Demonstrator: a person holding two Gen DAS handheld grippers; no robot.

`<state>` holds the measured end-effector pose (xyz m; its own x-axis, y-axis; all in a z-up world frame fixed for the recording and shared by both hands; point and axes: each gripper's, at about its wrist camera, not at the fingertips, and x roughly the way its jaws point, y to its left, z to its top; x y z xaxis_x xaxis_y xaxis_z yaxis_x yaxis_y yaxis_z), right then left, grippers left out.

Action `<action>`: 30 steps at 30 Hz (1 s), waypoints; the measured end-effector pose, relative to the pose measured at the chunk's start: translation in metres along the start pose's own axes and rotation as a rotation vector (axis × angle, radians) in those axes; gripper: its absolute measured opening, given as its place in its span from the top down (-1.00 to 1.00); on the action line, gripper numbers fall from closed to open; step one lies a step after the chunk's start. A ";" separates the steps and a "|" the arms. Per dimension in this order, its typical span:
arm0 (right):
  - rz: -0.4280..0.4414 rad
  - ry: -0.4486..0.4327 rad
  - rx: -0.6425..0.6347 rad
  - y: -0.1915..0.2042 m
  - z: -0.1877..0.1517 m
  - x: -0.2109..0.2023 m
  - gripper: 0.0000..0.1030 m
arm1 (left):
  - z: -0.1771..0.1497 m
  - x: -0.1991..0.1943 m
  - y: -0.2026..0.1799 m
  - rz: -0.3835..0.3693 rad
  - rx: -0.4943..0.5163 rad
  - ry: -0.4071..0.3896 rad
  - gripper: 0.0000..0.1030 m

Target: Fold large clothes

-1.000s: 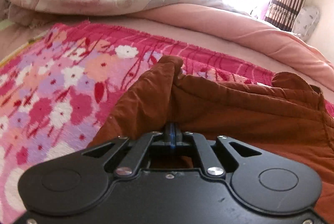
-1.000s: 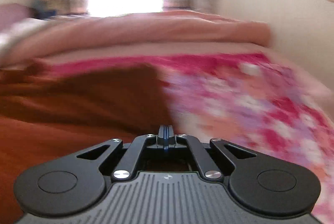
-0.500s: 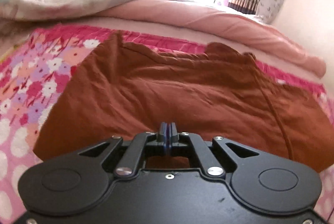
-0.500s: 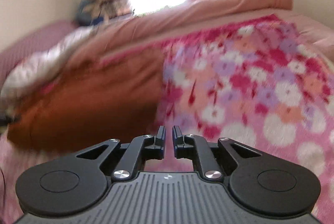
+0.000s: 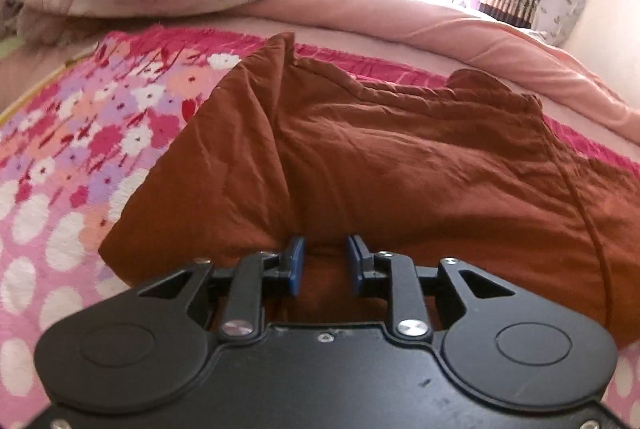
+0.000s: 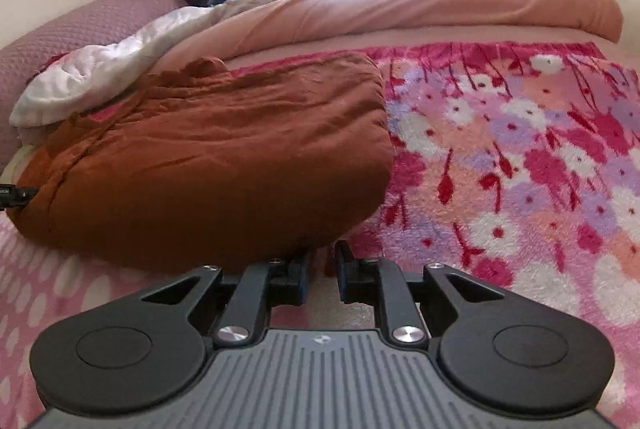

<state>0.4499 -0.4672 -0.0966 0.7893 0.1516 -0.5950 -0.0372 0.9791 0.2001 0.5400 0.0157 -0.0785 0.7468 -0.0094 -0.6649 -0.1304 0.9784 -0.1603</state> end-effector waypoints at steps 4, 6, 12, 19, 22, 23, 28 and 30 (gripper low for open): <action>-0.002 -0.016 -0.030 0.006 0.001 -0.010 0.60 | 0.008 0.006 -0.001 0.006 0.025 0.016 0.51; 0.005 -0.014 -0.088 0.010 0.000 -0.023 0.37 | 0.011 0.009 0.001 0.008 0.031 0.017 0.51; 0.033 0.001 -0.208 -0.007 -0.006 -0.046 -0.59 | 0.014 0.000 0.014 -0.023 -0.021 0.025 0.66; 0.121 0.023 -0.263 -0.016 0.005 -0.030 -0.19 | -0.009 -0.031 0.026 -0.026 -0.017 0.027 0.65; 0.145 0.031 -0.295 -0.009 0.011 -0.016 -0.19 | -0.006 -0.016 0.024 -0.016 -0.048 0.056 0.66; 0.155 0.031 -0.298 -0.007 0.012 -0.012 -0.15 | -0.003 -0.013 0.022 -0.009 -0.045 0.061 0.66; 0.233 -0.004 -0.344 0.003 0.019 -0.012 0.99 | 0.010 -0.002 0.013 0.031 -0.020 0.086 0.67; 0.237 -0.004 -0.354 0.003 0.020 -0.016 1.00 | 0.013 0.002 0.014 0.034 -0.022 0.093 0.67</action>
<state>0.4493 -0.4692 -0.0712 0.7359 0.3782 -0.5617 -0.4256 0.9035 0.0507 0.5478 0.0319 -0.0724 0.6778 0.0031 -0.7352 -0.1695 0.9737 -0.1522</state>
